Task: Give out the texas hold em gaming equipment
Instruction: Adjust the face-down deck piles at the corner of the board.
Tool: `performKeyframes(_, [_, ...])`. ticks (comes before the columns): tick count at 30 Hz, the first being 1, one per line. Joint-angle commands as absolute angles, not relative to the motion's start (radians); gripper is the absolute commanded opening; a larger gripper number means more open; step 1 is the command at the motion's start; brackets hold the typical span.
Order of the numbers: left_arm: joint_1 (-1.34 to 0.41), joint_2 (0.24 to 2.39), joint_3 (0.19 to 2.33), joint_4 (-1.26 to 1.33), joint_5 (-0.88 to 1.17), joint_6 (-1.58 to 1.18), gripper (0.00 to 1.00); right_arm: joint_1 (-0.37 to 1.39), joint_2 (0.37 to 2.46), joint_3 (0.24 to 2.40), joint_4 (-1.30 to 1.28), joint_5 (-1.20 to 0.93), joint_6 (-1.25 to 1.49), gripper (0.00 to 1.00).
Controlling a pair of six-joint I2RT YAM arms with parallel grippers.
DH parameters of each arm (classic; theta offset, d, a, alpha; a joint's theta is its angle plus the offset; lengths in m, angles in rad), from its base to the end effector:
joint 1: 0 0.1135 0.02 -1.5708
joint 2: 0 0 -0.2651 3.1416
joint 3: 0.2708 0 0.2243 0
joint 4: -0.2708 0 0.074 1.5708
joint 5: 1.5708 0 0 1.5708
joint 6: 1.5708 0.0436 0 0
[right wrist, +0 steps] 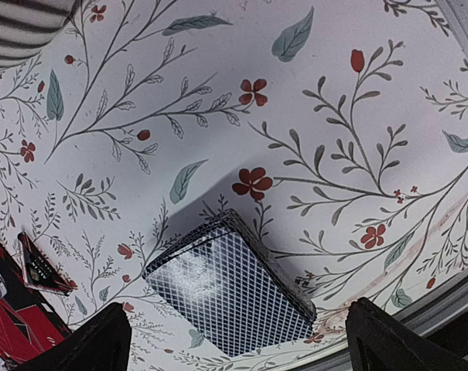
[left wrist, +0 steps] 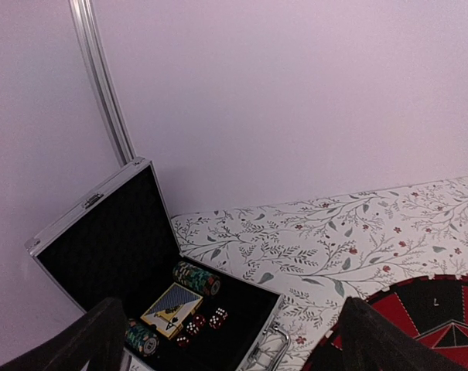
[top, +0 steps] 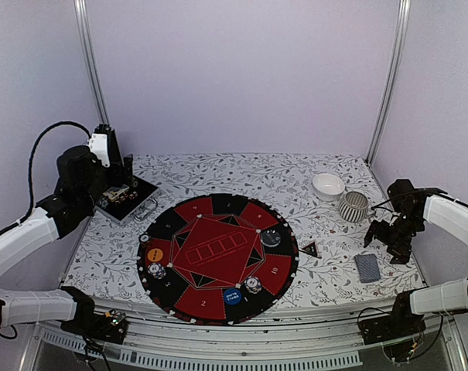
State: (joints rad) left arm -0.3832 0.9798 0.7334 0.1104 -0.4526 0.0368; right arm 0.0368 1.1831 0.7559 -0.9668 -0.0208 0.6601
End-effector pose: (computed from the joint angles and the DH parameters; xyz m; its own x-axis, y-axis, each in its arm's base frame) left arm 0.2007 -0.0603 0.3238 -0.1281 0.0873 -0.9879 -0.0609 0.9935 0.0957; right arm 0.1619 0.0069 0.2082 -0.8019 0.5840 -0.1264 0.5713 0.8113 0.1240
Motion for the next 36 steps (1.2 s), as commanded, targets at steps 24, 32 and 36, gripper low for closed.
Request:
performKeyframes(24, [-0.379, 0.955, 0.742, 0.101, -0.383, 0.017, 0.98, 0.269, 1.433, 0.837, -1.133, 0.02, 0.599, 0.99])
performKeyframes(32, [-0.378, 0.965, 0.743, 0.099, -0.37, 0.009, 0.98, 0.279, 1.516, 0.877, -1.151, 0.111, 0.644, 0.99])
performKeyframes(36, [-0.378, 0.956, 0.741, 0.1, -0.373, 0.011, 0.98, 0.278, 1.544, 0.815, -1.055, 0.015, 0.597, 0.99])
